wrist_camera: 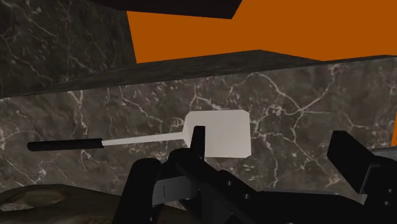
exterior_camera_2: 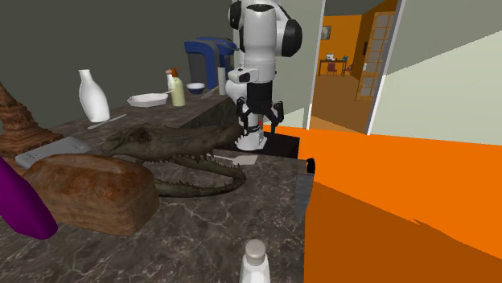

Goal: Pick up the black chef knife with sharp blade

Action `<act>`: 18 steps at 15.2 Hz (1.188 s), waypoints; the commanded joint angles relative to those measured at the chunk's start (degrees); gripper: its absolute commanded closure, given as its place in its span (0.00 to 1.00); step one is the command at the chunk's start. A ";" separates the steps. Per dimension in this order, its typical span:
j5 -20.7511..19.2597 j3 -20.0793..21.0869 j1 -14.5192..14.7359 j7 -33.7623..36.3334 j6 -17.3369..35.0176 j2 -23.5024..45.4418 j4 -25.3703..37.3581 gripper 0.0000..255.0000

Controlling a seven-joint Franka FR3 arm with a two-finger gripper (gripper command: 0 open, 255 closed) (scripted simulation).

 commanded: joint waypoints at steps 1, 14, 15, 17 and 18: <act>-1.07 1.61 0.68 2.54 1.65 4.22 3.03 0.00; -13.43 4.74 8.98 15.55 4.90 31.42 28.07 0.00; -13.51 4.66 9.15 15.62 4.88 31.66 28.37 0.00; -13.83 4.49 9.25 15.79 6.18 32.24 27.59 0.00; -13.99 4.40 9.29 15.89 6.83 32.55 27.22 0.00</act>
